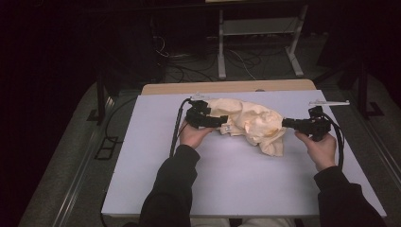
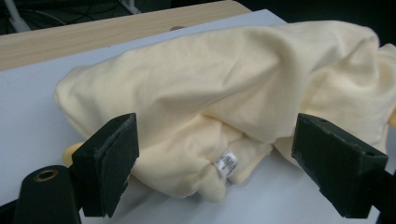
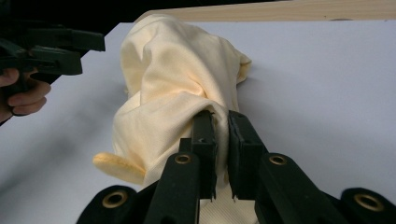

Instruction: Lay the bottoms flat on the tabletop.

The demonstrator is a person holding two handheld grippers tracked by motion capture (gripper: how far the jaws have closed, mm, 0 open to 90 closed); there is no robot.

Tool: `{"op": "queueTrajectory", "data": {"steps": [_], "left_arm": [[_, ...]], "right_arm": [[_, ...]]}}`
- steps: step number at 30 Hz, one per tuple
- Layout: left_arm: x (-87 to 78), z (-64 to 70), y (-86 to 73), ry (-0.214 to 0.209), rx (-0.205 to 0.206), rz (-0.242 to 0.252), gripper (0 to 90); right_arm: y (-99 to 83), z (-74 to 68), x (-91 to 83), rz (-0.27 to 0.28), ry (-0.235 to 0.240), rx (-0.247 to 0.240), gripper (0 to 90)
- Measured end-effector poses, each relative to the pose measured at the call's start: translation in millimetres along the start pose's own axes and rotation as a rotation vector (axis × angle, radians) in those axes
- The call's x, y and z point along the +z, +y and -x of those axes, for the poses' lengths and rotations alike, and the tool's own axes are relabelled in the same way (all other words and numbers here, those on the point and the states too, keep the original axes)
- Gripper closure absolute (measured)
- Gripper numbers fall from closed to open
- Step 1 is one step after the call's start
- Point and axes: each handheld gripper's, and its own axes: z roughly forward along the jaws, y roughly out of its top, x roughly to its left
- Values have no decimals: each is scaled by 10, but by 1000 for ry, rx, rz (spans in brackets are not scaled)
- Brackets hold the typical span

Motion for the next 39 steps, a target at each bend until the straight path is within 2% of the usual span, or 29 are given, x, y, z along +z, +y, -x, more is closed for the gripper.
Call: {"op": "queueTrajectory", "data": {"steps": [5,10,13,18,22,25,29,32,36,37,39], "left_arm": [[25,-114,-41,15,-36,25,146],[95,-239,-98,30,-76,11,146],[155,-278,-139,19,-109,9,146],[288,-286,-194,8,-133,-9,147],[429,-286,-258,-4,-182,-31,147],[469,-278,-279,-16,-195,-43,147],[499,-258,-316,-21,-192,-53,164],[487,-258,-338,-31,-194,-39,273],[501,-262,-351,-67,-199,-51,482],[508,-260,-356,-70,-201,-58,565],[530,-258,-373,-85,-209,-76,584]], "right_arm": [[-20,53,-5,-6,8,20,814],[-43,90,-22,-8,1,29,813],[-52,103,-28,-9,0,34,813],[-73,122,-32,-13,6,42,813],[-83,130,-48,-10,2,40,813],[-86,134,-52,-12,2,42,813],[-94,142,-51,-15,3,47,812],[-96,145,-51,-17,2,47,812],[-96,137,-46,-17,0,42,812],[-96,135,-46,-17,0,41,812],[-96,136,-44,-17,1,40,812]]}}
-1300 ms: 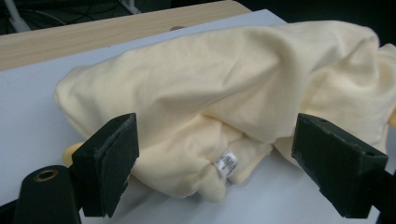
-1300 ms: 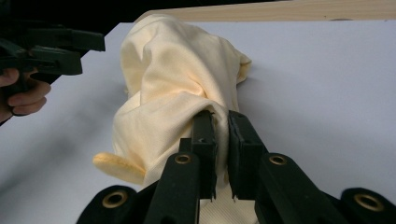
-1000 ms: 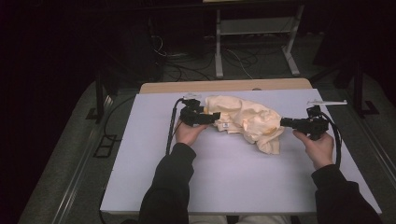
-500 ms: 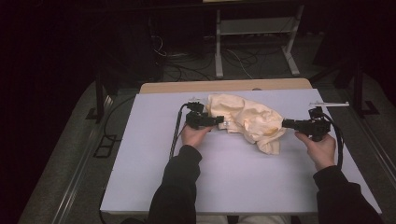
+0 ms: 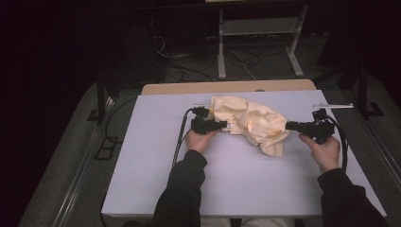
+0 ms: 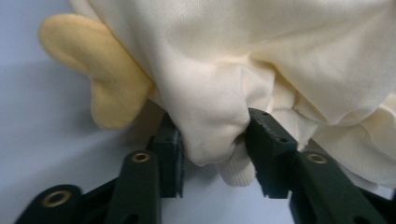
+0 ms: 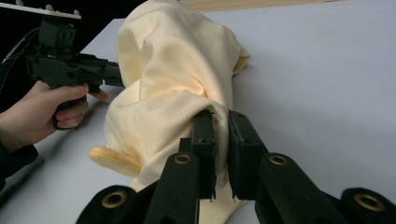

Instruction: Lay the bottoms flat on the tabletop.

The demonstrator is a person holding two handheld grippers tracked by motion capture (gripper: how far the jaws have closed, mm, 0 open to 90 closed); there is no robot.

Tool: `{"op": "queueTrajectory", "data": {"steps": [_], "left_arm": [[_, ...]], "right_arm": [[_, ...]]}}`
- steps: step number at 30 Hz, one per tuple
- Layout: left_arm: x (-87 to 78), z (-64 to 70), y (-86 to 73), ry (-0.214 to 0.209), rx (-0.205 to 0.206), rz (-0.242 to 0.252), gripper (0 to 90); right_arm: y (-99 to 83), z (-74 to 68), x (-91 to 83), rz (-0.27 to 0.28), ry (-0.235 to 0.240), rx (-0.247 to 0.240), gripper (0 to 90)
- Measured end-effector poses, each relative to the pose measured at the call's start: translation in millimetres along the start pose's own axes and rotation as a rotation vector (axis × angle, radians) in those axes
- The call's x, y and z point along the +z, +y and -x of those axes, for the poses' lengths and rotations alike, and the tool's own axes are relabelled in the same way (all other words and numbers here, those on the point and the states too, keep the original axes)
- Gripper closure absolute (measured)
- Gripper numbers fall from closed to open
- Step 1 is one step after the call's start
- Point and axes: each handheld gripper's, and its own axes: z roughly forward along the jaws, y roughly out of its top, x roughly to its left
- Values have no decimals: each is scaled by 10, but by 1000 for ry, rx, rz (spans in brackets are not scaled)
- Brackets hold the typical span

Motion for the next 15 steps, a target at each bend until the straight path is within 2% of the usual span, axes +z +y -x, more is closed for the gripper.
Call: {"op": "queueTrajectory", "data": {"steps": [2,5,7,11,14,15], "left_arm": [[8,-7,-11,0,0,-18,628],[-12,-22,-7,-14,-7,-16,676],[-25,-15,-2,-13,2,-14,703],[-69,45,19,8,34,-23,723],[-173,141,58,32,93,-27,731],[-173,141,58,32,93,-27,733]], "right_arm": [[-4,3,5,-2,0,-1,812],[-8,2,12,-7,2,0,811],[-9,-1,14,-9,1,0,811],[-11,-1,12,-12,1,2,811],[-14,0,7,-21,7,13,811],[-14,0,7,-21,7,13,811]]}}
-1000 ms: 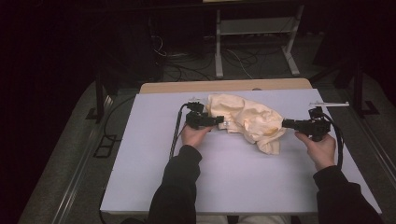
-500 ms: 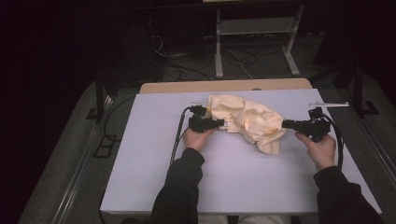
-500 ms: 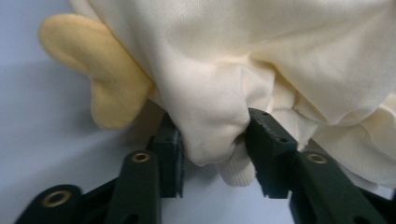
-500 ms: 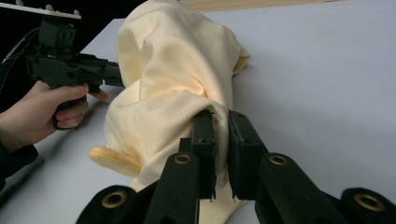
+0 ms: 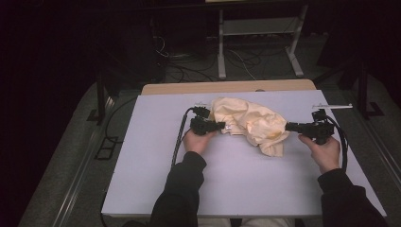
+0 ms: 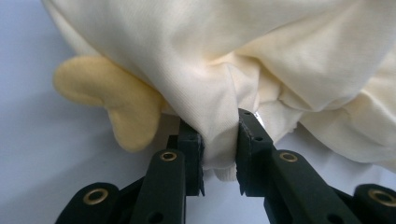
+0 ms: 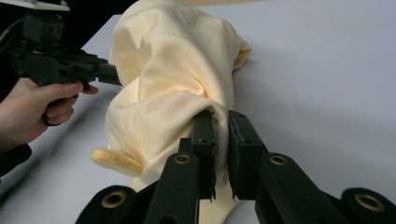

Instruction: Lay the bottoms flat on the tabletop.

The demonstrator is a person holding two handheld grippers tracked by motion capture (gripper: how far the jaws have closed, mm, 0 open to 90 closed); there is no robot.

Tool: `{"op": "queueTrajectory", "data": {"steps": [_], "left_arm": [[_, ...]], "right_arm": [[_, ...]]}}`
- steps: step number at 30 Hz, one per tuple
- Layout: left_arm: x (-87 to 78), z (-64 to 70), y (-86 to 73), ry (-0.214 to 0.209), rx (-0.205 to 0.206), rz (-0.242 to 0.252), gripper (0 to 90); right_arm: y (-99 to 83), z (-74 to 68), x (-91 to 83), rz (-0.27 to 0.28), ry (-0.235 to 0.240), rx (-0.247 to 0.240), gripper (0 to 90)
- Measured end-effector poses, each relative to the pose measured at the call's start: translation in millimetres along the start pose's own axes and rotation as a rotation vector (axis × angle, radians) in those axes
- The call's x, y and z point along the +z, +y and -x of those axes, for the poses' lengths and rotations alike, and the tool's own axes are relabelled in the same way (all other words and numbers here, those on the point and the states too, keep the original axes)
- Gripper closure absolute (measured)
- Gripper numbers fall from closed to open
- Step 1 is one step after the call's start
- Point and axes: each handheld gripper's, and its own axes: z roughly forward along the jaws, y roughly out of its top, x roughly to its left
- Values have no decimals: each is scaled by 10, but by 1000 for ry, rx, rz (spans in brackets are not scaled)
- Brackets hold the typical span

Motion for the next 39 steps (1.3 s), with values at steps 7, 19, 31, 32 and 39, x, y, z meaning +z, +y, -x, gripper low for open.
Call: {"op": "queueTrajectory", "data": {"steps": [7,19,31,32,39], "left_arm": [[-238,119,-18,-17,4,58,743],[-826,247,39,-14,92,131,764],[-1369,368,136,-29,150,261,769],[-1420,384,137,-28,157,271,769],[-1735,548,185,-52,215,308,771]], "right_arm": [[-6,-40,-12,-6,13,-1,811],[80,-357,-102,13,55,-63,812],[316,-749,-78,4,146,-137,812],[336,-804,-77,1,152,-153,812],[411,-1106,-73,-13,205,-211,812]]}}
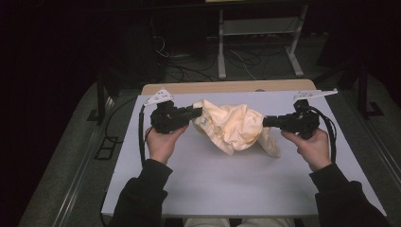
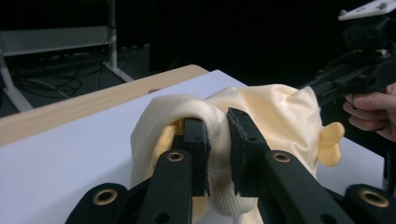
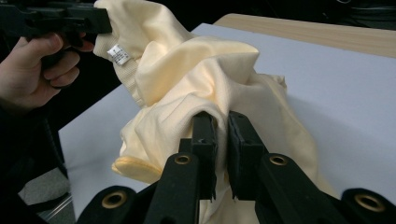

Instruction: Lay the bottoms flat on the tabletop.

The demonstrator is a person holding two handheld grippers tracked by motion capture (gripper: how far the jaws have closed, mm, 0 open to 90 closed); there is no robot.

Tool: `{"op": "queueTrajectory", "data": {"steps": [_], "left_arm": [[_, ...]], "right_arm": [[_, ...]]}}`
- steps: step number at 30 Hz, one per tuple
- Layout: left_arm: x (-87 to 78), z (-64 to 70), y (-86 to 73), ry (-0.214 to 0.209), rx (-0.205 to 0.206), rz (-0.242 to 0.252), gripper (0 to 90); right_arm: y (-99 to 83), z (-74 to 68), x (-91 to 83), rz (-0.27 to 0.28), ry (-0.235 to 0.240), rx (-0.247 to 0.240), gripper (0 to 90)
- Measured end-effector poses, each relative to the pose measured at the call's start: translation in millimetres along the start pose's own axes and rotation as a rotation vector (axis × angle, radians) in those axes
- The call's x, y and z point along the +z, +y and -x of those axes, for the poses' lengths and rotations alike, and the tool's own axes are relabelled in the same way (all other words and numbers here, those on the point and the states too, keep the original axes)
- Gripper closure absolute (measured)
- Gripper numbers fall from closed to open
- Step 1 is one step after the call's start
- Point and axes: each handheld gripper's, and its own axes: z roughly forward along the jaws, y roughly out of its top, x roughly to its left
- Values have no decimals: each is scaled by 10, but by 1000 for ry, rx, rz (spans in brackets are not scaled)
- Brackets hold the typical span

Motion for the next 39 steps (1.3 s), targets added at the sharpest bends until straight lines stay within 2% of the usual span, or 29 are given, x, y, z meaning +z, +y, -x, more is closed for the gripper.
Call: {"op": "queueTrajectory", "data": {"steps": [6,13,18,23,24,25,27,35,39], "left_arm": [[-86,120,87,-12,49,-7,771],[-110,238,173,-50,81,-11,771],[-59,242,189,-50,81,-21,771],[36,215,161,-50,64,-32,771],[60,213,155,-50,64,-36,771],[79,209,152,-49,66,-41,771],[150,200,139,-47,60,-54,771],[423,154,113,-41,46,-95,771],[555,97,119,-32,36,-112,771]], "right_arm": [[38,-108,21,-7,43,-10,812],[69,-252,-42,-5,109,-10,811],[67,-292,-76,-23,77,-37,811],[5,-107,-89,-49,-25,-31,810],[-46,13,-79,-47,-53,-24,810],[-46,13,-79,-47,-53,-24,810],[-100,116,-61,-51,-76,-9,809],[-326,534,81,-91,-147,100,805],[-384,618,175,-120,-180,100,803]]}}
